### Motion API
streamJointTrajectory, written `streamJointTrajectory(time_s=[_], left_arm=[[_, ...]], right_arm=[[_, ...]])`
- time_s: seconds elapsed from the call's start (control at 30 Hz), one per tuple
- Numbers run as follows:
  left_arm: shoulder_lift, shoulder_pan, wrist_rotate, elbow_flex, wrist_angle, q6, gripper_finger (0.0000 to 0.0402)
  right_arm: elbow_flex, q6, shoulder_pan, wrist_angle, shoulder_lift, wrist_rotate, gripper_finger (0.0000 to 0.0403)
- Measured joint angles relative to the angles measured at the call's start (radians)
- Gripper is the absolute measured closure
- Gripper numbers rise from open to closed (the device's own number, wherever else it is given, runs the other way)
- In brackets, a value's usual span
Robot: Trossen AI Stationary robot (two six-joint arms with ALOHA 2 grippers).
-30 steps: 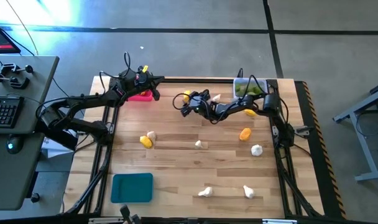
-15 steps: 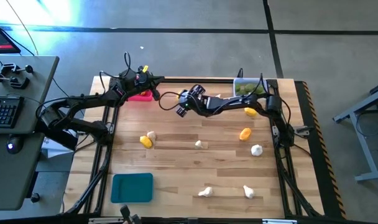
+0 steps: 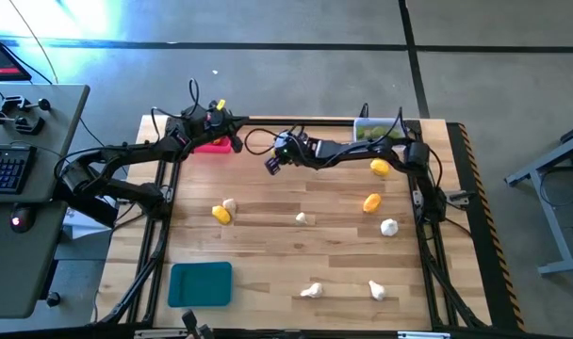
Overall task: Sort produce into baskets
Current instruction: Put the top center lemon into the pink bin
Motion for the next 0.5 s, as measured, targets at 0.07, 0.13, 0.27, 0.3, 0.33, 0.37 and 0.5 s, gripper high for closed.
streamJointTrajectory(time_s=[0.07, 0.13, 0.27, 0.3, 0.33, 0.37, 0.5], left_arm=[[0.0, 0.0, -0.001, 0.0, -0.009, 0.0, 0.0401], [0.0, 0.001, -0.005, 0.0, -0.016, 0.0, 0.0401], [0.0, 0.001, -0.006, 0.0, -0.019, 0.015, 0.0401], [0.0, 0.001, -0.005, 0.0, -0.021, 0.024, 0.0401], [0.0, 0.001, -0.005, 0.0, -0.024, 0.028, 0.0401], [0.0, 0.001, -0.006, 0.0, -0.026, 0.028, 0.0401], [0.0, 0.001, -0.006, 0.0, -0.026, 0.028, 0.0401]], right_arm=[[0.0, 0.036, -0.008, -0.015, -0.018, -0.059, 0.0394], [0.003, 0.022, -0.025, -0.047, -0.023, -0.143, 0.0388], [0.034, -0.198, -0.069, -0.18, -0.019, -0.259, 0.0347], [0.044, -0.268, -0.076, -0.205, -0.019, -0.257, 0.033], [0.058, -0.34, -0.082, -0.235, -0.019, -0.255, 0.031], [0.074, -0.407, -0.087, -0.269, -0.019, -0.248, 0.0287], [0.122, -0.626, -0.102, -0.294, -0.019, -0.244, 0.0197]])
